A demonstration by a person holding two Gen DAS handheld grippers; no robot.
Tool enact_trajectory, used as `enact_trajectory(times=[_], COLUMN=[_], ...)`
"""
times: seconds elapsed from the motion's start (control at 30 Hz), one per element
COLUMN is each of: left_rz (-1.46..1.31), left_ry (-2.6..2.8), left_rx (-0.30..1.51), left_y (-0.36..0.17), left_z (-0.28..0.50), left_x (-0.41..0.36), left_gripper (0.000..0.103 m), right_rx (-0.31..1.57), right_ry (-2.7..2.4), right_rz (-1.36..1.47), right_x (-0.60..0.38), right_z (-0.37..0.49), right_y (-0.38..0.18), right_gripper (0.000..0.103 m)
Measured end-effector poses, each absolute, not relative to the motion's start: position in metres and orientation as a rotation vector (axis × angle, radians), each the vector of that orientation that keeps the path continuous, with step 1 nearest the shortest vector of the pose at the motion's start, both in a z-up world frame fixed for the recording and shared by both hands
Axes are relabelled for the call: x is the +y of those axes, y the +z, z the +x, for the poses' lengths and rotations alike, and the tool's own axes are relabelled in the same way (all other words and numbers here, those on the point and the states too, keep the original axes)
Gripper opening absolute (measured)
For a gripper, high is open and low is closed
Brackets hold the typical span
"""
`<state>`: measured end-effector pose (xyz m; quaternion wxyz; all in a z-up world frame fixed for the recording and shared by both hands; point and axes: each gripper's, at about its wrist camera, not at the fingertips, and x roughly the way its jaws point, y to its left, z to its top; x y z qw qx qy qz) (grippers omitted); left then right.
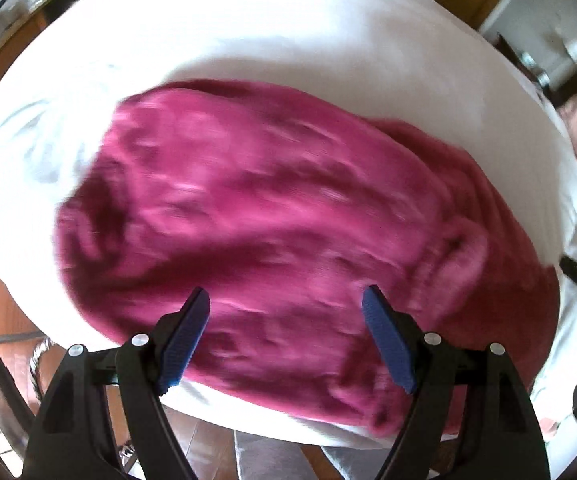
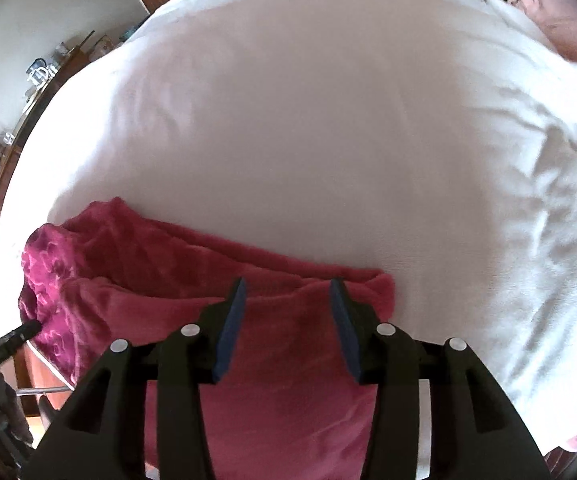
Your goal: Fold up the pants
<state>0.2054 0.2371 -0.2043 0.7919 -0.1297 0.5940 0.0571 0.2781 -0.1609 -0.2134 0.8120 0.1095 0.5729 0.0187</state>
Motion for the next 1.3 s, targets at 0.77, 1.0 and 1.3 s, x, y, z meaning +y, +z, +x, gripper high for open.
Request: enact_trajectory(times=[0.77, 1.0, 1.3], left_rz=[-0.538, -0.539, -0.552], left_ry=[0.289, 0.210, 0.158], left_rx=[1.265, 1.287, 1.301], left_y=[-0.262, -0.280, -0.297], left_z=[0.206, 0.216, 0.232], left_x=[0.420, 0.426, 0.428], left_gripper=[0.079, 0.081, 0.079], right_rx=[1.292, 1.316, 1.334], right_ry=[0.275, 0.263, 0.249], right_rz=[0.062, 0.056, 0.060], right_x=[0.021, 0.031, 0.033], right_z=[0.285, 0.284, 0.276], right_y=[-0.199, -0.198, -0.197], right_gripper=[0.063, 0.063, 0.063])
